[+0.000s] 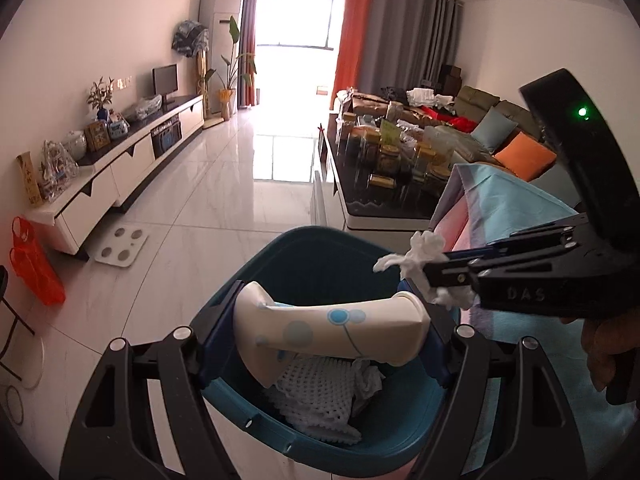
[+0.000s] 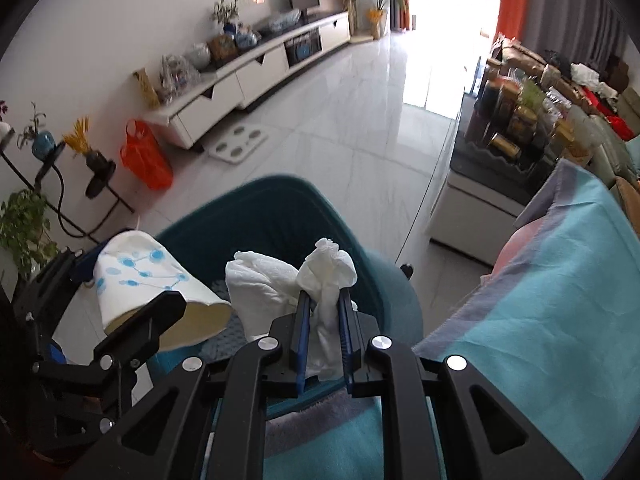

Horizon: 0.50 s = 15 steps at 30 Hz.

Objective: Collect trash
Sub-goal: 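Carry the paper cup and tissue to the teal bin and release both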

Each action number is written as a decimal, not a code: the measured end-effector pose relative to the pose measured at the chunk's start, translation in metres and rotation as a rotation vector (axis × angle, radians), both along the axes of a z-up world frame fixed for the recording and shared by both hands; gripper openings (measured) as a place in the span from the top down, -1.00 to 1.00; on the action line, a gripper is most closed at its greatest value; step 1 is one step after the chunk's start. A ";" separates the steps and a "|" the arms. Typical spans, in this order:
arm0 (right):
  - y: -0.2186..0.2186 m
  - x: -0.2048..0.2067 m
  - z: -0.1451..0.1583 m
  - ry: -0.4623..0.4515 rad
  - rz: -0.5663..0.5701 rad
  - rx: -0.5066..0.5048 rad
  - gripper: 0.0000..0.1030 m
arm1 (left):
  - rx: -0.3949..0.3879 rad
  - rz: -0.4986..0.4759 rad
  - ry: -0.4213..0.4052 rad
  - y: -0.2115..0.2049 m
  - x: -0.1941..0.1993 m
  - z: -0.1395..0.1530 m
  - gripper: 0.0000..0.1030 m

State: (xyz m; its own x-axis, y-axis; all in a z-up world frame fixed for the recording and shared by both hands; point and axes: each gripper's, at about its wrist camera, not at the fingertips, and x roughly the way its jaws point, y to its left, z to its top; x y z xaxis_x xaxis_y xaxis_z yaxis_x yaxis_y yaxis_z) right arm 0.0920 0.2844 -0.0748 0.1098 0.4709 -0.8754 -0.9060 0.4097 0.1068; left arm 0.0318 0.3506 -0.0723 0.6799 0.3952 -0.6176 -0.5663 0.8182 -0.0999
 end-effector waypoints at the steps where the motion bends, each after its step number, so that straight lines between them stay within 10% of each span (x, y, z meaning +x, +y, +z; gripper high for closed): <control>1: 0.002 0.000 -0.002 -0.002 0.002 -0.011 0.75 | -0.001 -0.004 0.005 0.000 0.002 -0.003 -0.46; 15: 0.018 0.004 -0.015 0.039 0.005 -0.028 0.27 | 0.024 -0.014 0.064 0.002 0.030 -0.023 -0.58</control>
